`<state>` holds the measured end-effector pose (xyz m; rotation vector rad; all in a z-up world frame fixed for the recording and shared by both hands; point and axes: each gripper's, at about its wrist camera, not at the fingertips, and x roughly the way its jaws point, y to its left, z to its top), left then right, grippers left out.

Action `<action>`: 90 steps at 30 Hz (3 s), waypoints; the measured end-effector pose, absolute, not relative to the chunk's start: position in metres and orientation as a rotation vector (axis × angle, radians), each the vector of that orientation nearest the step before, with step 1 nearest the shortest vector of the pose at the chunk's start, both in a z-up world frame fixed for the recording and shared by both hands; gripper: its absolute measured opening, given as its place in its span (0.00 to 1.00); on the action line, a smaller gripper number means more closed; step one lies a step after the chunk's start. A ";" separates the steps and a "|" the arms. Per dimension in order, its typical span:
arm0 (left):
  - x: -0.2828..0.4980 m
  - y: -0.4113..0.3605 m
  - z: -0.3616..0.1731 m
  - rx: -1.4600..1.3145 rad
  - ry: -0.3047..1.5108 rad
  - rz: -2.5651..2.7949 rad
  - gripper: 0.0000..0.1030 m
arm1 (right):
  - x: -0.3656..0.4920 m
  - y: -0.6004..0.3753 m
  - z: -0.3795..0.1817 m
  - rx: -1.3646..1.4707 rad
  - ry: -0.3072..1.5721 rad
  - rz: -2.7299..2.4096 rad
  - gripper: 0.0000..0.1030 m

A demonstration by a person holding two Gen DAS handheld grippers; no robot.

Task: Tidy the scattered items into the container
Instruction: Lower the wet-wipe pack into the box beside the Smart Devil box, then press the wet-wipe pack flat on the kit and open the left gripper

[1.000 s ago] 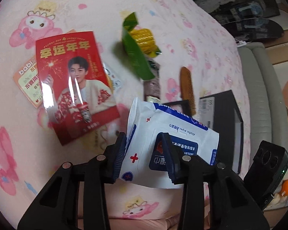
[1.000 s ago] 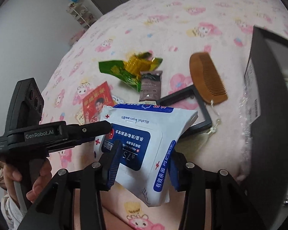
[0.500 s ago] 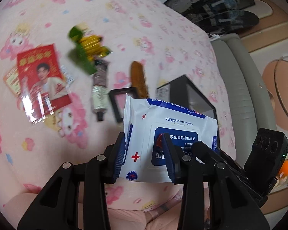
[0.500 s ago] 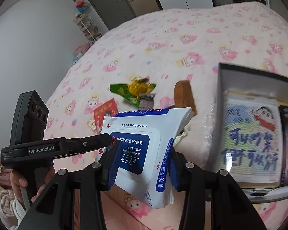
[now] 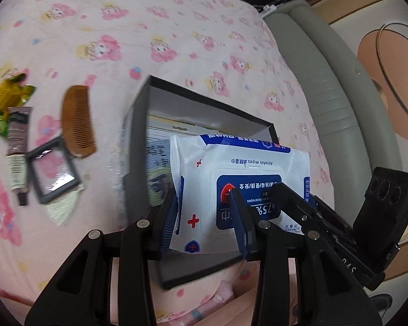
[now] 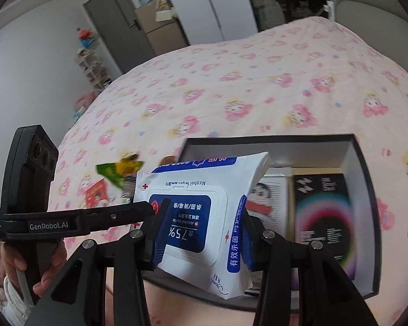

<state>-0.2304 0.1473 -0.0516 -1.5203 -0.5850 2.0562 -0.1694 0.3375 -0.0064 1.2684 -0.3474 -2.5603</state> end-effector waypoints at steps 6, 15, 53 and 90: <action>-0.250 0.197 -0.074 -1.593 -0.488 2.046 0.36 | -0.190 0.382 -0.038 1.335 -0.423 -2.584 0.39; -0.261 0.231 -0.104 -1.690 -0.365 2.086 0.37 | -0.205 0.404 -0.067 1.432 -0.521 -2.582 0.39; -0.211 0.237 -0.110 -1.740 -0.276 2.028 0.39 | -0.190 0.421 -0.091 1.733 -0.242 -2.587 0.40; -0.231 0.226 -0.108 -1.700 -0.355 2.023 0.41 | -0.190 0.419 -0.063 1.641 -0.211 -2.716 0.39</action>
